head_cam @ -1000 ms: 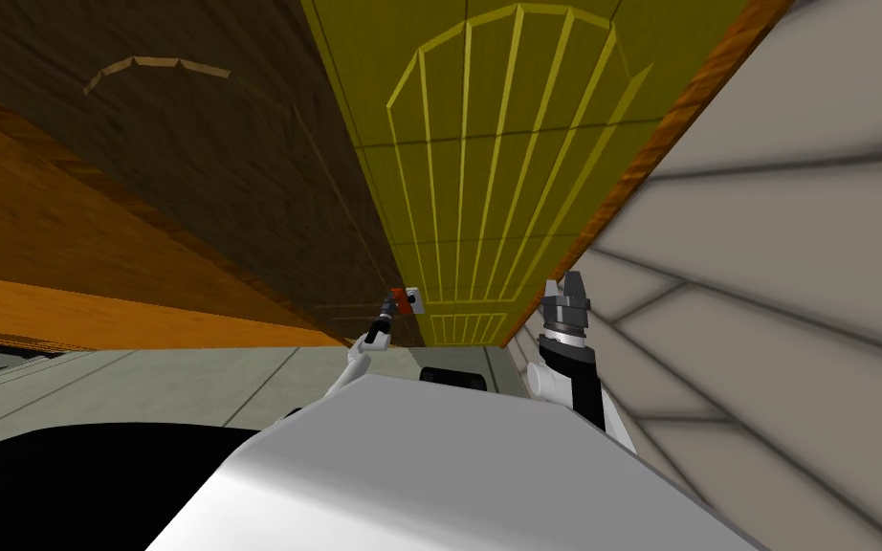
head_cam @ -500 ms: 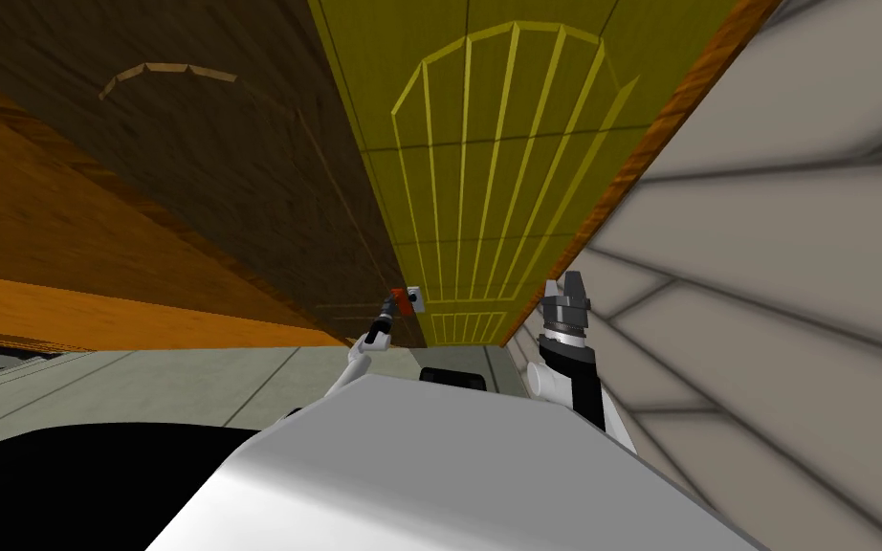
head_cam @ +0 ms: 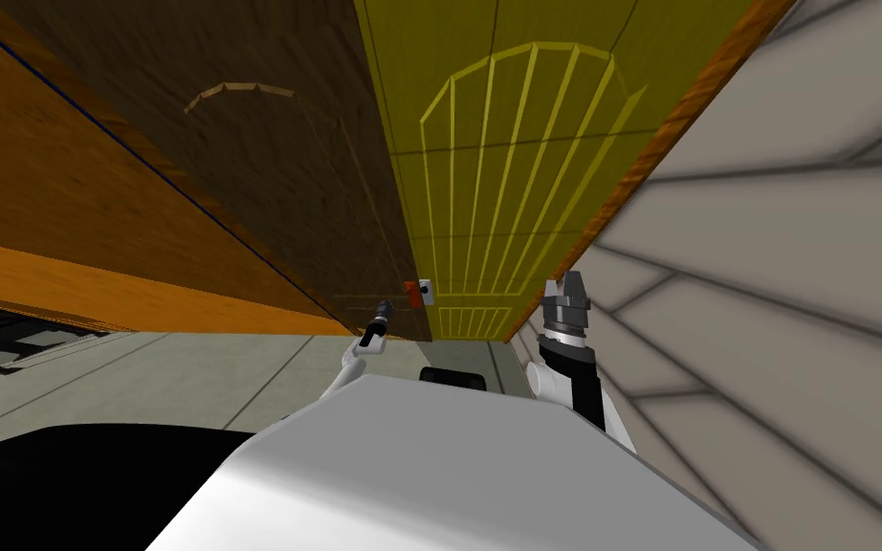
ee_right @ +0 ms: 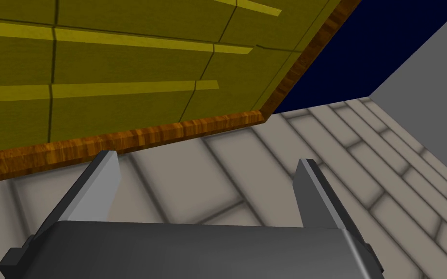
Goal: Pull the door open
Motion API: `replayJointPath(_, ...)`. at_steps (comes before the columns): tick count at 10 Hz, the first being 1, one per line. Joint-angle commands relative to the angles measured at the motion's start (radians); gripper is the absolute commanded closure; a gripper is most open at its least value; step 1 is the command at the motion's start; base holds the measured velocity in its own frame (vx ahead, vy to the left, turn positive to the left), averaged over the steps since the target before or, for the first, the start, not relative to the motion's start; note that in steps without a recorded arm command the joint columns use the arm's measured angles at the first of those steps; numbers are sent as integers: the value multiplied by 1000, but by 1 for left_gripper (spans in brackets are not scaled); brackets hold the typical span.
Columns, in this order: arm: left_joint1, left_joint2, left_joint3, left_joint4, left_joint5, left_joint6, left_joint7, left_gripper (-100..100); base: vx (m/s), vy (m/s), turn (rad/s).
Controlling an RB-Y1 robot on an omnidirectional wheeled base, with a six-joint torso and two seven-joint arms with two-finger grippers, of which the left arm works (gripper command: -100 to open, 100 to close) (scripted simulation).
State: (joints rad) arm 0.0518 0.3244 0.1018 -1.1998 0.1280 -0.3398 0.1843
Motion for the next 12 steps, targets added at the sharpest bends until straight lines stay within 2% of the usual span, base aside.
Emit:
replayJointPath(1, 7, 1, -13, -16, 0, -3, 7, -100, -176, -16, -27)
replayJointPath(5, 13, -6, -62, -62, -5, -8, 21, -100, -191, -103, -68)
replayJointPath(6, 17, -6, -52, -63, -4, -1, 16, -100, -81, -61, -18)
replayJointPath(7, 32, 8, -23, -44, -1, 0, 13, -100, -3, 39, 195)
replayJointPath(10, 41, 22, 21, -6, 3, 1, 4, -100, 69, 109, 115)
replayJointPath(12, 31, 16, 20, -1, 1, -1, 1, -100, 177, 69, -24)
